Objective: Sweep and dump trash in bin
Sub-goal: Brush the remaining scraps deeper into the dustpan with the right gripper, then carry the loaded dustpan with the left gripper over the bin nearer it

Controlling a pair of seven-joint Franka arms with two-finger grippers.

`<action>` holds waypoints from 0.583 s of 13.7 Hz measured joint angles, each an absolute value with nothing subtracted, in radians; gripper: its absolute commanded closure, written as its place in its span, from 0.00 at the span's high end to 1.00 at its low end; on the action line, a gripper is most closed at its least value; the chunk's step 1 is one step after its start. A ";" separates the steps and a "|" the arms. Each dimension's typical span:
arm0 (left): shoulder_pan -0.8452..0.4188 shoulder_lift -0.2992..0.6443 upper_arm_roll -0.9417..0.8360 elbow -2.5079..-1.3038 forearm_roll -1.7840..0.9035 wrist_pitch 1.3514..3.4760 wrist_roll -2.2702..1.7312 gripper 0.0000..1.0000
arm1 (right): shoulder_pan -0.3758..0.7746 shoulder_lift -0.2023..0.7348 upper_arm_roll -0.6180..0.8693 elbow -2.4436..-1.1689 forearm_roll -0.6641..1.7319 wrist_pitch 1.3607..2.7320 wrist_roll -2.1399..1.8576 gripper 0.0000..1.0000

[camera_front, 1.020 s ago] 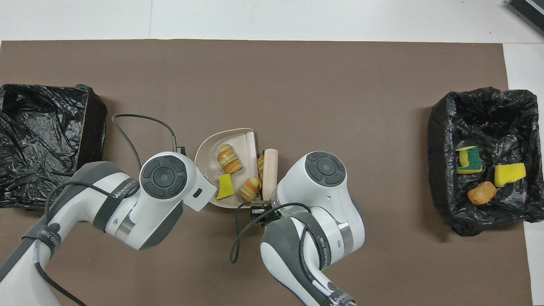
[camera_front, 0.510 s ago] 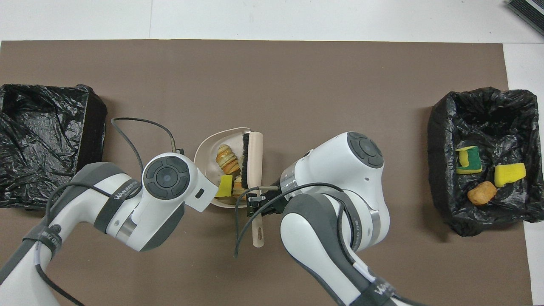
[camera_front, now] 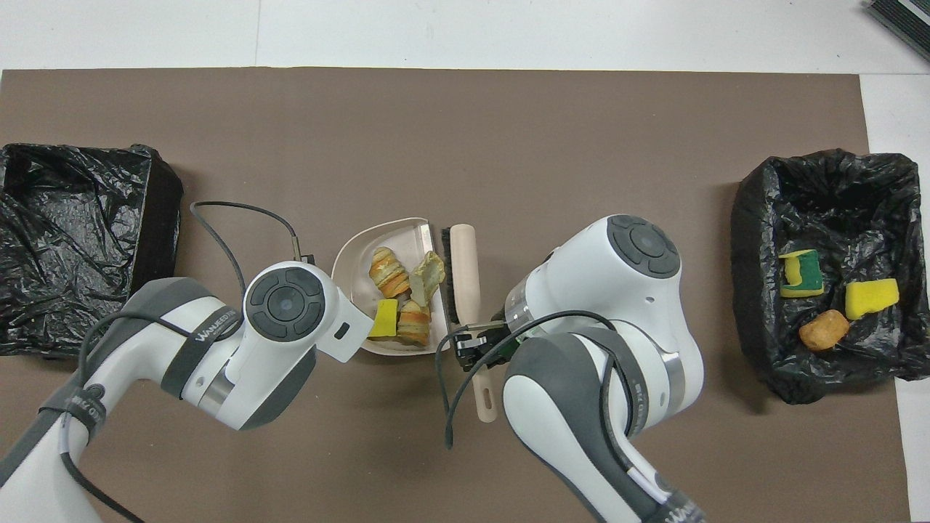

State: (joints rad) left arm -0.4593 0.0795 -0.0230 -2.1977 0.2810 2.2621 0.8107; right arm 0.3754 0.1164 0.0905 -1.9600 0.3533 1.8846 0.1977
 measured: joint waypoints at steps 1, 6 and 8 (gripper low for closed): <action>-0.459 0.080 -0.023 -2.198 0.281 2.262 0.811 0.00 | 0.367 0.116 0.090 -1.966 0.303 1.877 0.198 0.00; -0.459 0.080 -0.023 -2.198 0.281 2.262 0.810 0.00 | 0.375 0.059 0.093 -2.094 0.228 1.869 0.219 0.00; -0.459 0.080 -0.023 -2.198 0.281 2.262 0.810 0.00 | 0.422 0.013 0.094 -2.155 0.228 1.871 0.296 0.00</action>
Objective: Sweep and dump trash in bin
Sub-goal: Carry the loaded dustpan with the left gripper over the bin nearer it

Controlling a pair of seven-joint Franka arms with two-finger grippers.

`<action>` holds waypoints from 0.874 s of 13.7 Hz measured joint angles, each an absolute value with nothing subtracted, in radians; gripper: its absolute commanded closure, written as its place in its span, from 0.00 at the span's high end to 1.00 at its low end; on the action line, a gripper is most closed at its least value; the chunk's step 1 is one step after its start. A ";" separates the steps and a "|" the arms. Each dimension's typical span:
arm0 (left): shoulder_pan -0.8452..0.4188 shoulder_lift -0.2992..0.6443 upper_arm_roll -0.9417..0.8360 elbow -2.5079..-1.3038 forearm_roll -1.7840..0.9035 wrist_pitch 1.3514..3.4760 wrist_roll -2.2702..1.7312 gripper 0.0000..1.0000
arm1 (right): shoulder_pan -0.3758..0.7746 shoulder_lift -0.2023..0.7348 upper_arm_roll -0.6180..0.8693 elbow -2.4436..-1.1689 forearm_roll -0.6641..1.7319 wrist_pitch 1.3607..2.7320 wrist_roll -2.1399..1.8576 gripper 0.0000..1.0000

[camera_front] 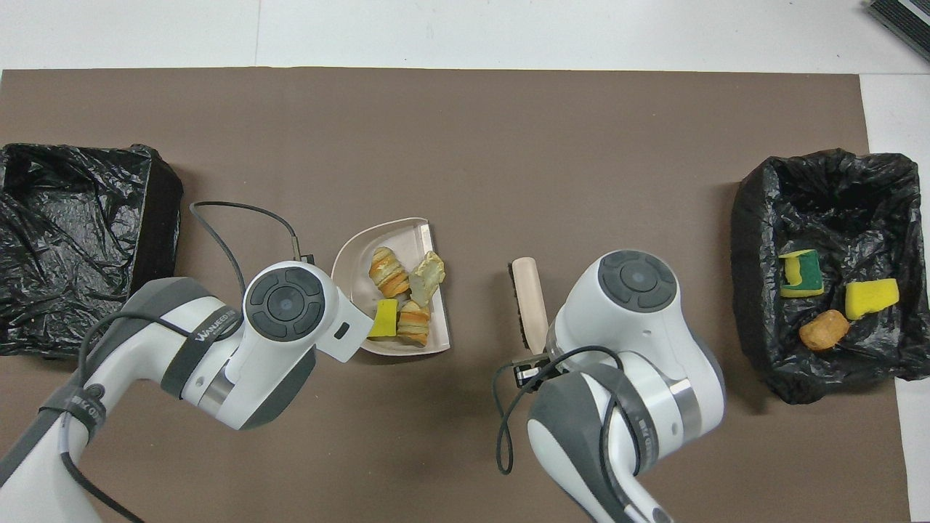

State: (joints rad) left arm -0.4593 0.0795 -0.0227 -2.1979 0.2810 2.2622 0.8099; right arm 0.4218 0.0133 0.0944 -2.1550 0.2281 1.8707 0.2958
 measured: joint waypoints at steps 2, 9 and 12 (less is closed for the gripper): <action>-0.459 0.080 -0.022 -2.198 0.281 2.262 0.810 0.00 | 0.498 -0.015 0.097 -2.203 0.228 1.907 0.400 0.00; -0.459 0.080 -0.022 -2.198 0.281 2.262 0.811 0.00 | 0.706 -0.006 0.102 -2.310 0.227 2.089 0.620 0.00; -0.456 0.080 -0.021 -2.198 0.281 2.262 0.819 0.00 | 0.703 -0.003 0.096 -2.310 0.227 2.089 0.620 0.00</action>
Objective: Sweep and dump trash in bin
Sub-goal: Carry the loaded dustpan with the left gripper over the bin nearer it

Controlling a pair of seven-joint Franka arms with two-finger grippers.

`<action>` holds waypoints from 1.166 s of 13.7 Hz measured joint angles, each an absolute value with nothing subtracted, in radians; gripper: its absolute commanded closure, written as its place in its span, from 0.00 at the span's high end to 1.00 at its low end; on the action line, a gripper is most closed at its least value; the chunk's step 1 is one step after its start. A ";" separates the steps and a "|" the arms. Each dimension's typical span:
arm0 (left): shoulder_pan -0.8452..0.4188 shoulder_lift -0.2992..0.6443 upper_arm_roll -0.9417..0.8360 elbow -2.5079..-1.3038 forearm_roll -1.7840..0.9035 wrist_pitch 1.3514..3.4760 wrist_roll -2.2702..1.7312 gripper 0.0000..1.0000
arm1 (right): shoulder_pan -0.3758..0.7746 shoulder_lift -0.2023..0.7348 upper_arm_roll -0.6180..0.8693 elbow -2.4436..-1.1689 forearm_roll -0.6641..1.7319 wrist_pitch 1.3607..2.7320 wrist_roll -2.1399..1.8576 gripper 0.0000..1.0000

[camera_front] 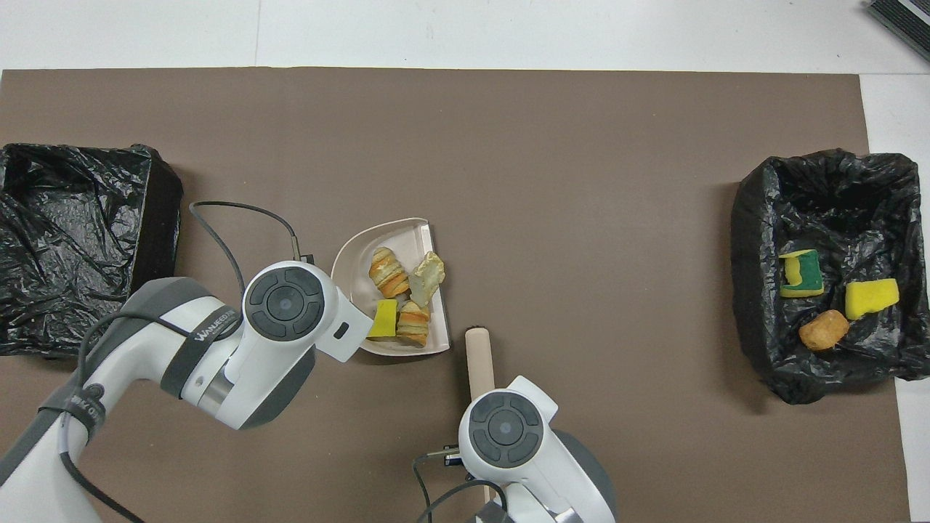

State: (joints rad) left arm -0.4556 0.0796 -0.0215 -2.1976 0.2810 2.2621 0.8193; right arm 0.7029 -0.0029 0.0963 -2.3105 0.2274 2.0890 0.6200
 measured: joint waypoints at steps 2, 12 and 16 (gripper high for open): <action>-0.421 0.078 -0.017 -2.191 0.282 2.261 0.884 0.00 | 0.703 -0.002 0.096 -2.311 0.227 2.089 0.620 0.00; -0.063 -0.081 0.004 -2.120 0.143 2.233 1.384 0.00 | 0.683 0.004 0.095 -2.207 0.227 2.011 0.620 1.00; 0.134 -0.086 0.007 -2.039 -0.084 2.162 1.677 0.00 | 0.556 -0.005 0.092 -2.034 0.211 1.820 0.557 1.00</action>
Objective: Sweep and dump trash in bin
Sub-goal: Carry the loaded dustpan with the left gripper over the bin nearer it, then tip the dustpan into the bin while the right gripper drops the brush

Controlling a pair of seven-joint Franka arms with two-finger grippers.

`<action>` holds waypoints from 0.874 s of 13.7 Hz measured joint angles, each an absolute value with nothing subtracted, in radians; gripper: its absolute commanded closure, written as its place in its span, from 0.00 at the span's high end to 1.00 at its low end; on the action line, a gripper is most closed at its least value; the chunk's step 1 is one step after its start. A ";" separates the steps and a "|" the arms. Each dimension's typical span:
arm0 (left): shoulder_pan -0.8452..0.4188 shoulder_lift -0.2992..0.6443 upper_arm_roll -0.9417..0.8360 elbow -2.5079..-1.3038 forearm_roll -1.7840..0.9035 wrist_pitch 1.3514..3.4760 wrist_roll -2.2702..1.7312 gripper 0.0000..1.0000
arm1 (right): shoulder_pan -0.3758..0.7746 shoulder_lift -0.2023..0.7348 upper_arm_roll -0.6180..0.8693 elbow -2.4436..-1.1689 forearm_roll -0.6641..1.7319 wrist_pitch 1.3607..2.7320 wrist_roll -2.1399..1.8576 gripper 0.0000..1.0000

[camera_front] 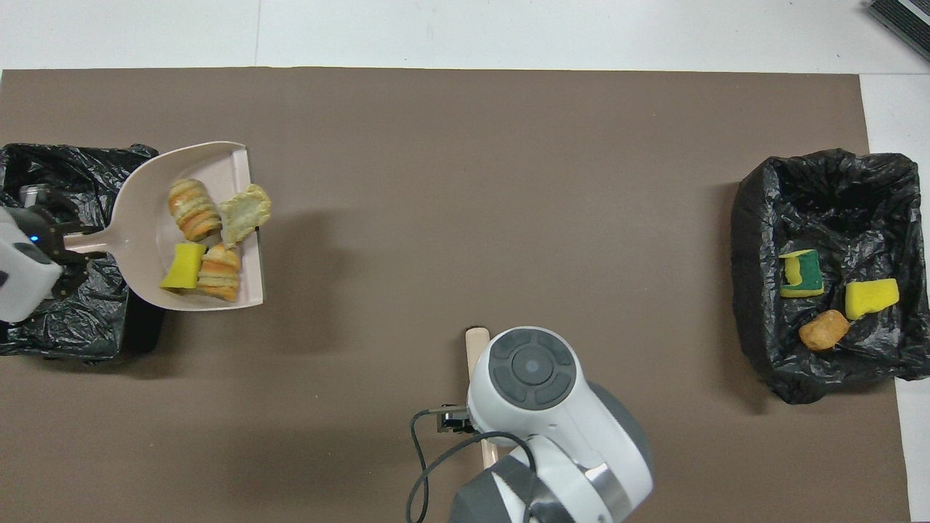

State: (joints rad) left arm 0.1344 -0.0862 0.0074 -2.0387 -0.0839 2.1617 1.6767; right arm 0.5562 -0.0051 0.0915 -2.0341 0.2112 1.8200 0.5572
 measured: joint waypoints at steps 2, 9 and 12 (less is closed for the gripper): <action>0.266 -0.086 0.010 -2.027 -0.198 2.155 1.876 0.00 | 0.473 -0.007 0.089 -1.957 0.178 1.755 0.479 1.00; 0.495 -0.033 0.015 -1.866 -0.151 2.117 2.081 0.00 | 0.184 -0.006 0.081 -1.805 0.090 1.706 0.286 1.00; 0.522 0.012 0.019 -1.808 0.004 2.153 2.090 0.00 | 0.084 -0.006 0.080 -1.732 0.010 1.630 0.078 1.00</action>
State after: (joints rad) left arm 0.5221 0.0123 0.0193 -1.8078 0.0044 2.1532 2.0904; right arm 0.0845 -0.0063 0.0805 -1.7318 0.0104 1.6302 0.0782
